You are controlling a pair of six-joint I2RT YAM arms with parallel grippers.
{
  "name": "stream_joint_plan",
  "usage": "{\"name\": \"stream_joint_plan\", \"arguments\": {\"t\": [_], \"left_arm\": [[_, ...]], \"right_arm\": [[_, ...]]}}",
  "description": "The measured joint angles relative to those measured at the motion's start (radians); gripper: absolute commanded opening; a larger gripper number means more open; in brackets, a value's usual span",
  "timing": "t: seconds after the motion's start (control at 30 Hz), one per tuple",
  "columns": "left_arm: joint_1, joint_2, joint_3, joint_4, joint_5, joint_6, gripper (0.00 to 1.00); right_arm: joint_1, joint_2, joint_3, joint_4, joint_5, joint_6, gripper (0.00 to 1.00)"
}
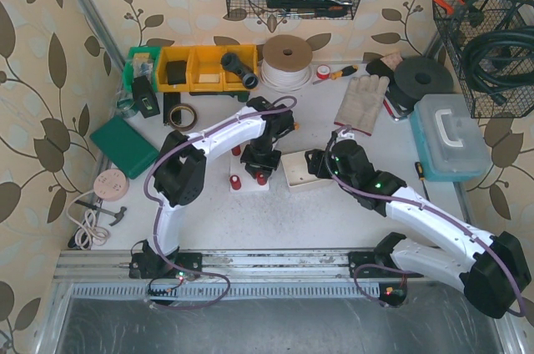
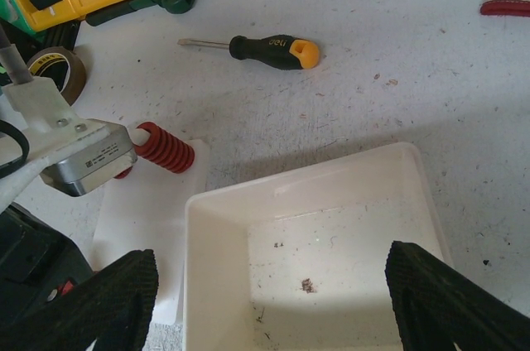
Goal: Install the large spring
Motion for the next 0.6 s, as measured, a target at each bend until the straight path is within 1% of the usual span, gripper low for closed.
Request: {"name": "stream_joint_plan", "arguments": {"t": [0.03,0.1,0.3,0.47,0.6], "left_arm": [[0.0,0.0,0.002,0.0,0.0,-0.001,0.4],[0.0,0.0,0.009,0.002,-0.005,-0.003,0.42],[0.0,0.0,0.024,0.016,-0.016,-0.003,0.43],[0.0,-0.003,0.035,0.013,-0.027,-0.004,0.47],[0.0,-0.043,0.036,0.022,-0.049,-0.009,0.47]], "right_arm": [[0.0,0.0,0.0,0.0,0.0,0.0,0.75],[0.0,0.0,0.0,0.0,0.0,0.0,0.75],[0.0,-0.002,0.0,0.0,0.0,0.003,0.75],[0.0,-0.021,-0.003,-0.001,0.001,0.014,0.75],[0.0,-0.032,-0.005,-0.002,0.002,0.019,0.79]]}}
